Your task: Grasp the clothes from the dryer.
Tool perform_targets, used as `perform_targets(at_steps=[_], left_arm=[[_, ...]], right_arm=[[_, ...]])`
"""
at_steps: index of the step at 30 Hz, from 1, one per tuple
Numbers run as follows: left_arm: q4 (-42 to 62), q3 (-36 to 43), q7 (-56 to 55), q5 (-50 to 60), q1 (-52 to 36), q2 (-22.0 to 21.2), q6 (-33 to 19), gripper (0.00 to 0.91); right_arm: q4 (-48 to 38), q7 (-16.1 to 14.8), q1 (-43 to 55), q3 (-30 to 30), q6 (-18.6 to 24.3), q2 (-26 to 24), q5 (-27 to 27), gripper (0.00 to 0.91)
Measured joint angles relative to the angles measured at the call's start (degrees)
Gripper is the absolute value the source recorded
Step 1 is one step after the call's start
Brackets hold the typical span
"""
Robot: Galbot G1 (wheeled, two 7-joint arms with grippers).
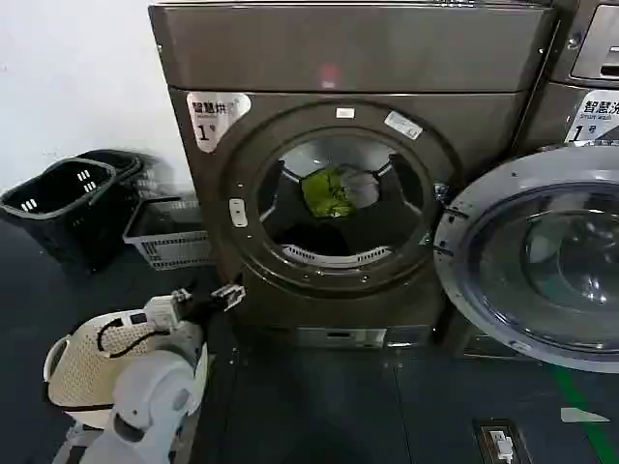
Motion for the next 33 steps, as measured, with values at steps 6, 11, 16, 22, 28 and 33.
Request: perform_targets(at_steps=[6, 11, 16, 22, 28, 33], left_arm=[[-0.03, 0.08, 0.09, -0.04, 0.09, 0.19, 0.00, 0.907], [-0.11, 0.07, 0.11, -0.07, 0.14, 0.47, 0.00, 0.907], [-0.32, 0.22, 0.12, -0.26, -0.21, 0.22, 0.00, 0.907], [-0.40, 0.42, 0.13, -0.29, -0.11, 0.03, 0.00, 0.907], [-0.52, 0.37, 0.14, -0.24, 0.00, 0.02, 0.00, 0.907], [-0.67, 0.37, 0.15, -0.19, 0.09, -0.09, 0.00, 0.907]], right_arm=[[0.01, -0.80, 0.12, -0.49, 1.63, 0.20, -0.19, 0.907], [0.03, -1.13, 0.12, -0.55, 2.60, 0.17, -0.13, 0.907], [-0.04, -1.31, 0.05, -0.56, 3.25, 0.13, -0.11, 0.907], [-0.14, -1.46, 0.03, -0.52, 3.67, 0.14, -0.06, 0.907], [-0.15, -1.59, 0.03, -0.46, 3.94, 0.23, 0.08, 0.907], [-0.16, -1.65, 0.03, -0.38, 4.06, 0.27, 0.19, 0.907]])
